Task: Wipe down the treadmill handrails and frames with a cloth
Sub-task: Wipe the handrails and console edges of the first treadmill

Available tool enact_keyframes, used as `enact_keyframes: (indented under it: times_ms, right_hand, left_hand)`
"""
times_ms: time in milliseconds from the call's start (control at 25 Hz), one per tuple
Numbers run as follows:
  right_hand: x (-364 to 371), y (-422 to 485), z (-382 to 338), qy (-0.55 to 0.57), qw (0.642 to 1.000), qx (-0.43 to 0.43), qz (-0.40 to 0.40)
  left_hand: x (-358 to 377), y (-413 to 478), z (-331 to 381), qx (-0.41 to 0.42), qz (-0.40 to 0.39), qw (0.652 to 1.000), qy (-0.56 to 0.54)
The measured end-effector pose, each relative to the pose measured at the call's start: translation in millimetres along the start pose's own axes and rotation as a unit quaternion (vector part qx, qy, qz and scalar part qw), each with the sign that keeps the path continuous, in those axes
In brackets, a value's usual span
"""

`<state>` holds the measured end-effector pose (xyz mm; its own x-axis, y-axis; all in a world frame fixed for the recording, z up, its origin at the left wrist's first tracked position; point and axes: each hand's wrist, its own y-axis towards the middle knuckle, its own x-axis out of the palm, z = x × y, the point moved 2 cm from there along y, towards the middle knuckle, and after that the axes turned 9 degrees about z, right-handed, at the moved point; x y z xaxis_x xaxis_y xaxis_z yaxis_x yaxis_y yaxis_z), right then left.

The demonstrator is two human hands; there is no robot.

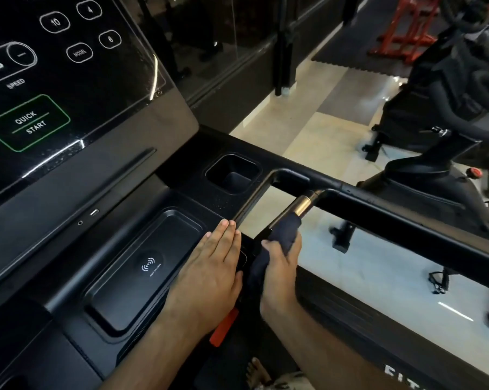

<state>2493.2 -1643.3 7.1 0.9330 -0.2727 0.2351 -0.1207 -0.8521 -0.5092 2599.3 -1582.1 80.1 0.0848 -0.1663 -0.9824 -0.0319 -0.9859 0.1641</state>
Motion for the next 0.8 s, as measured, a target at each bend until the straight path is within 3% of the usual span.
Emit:
enact_keyframes:
  times_ms: [40,80,160,200,280,400,520,680,720,800]
  right_hand:
    - [1,-8,-3,-0.086,0.989,-0.121,-0.005]
    - [2,-8,-8,-0.199,0.947,-0.251,-0.024]
    - [9,10,-33,-0.408,0.773,-0.472,-0.118]
    - [15,23,-48,-0.488,0.689,-0.499,-0.196]
    - [27,53,-87,-0.642,0.565,-0.423,-0.299]
    - [53,64,-121,-0.740,0.518,-0.257,-0.344]
    - [58,51,-104,-0.732,0.456,-0.250,-0.440]
    - [56,94,-138,-0.743,0.535,-0.149,-0.374]
    - [55,98,-136,-0.740,0.539,-0.159,-0.371]
    - [49,90,-121,-0.732,0.500,-0.228,-0.403]
  left_hand:
    - [-1,0,0,0.003,0.000,1.000,-0.002]
    - [-2,0,0,0.002,-0.003,1.000,-0.001]
    - [-6,0,1,-0.011,-0.007,1.000,-0.004]
    - [-7,0,2,-0.018,-0.009,1.000,-0.015]
    - [-4,0,4,-0.029,0.008,0.998,-0.048]
    - [-2,-1,4,-0.029,0.013,0.999,-0.031]
    - [-4,1,5,-0.053,0.011,0.998,-0.029]
    - [-3,3,5,-0.071,0.012,0.997,-0.030]
    - [-2,4,6,-0.077,0.006,0.997,-0.033]
    - [-2,5,7,-0.087,0.001,0.995,-0.042]
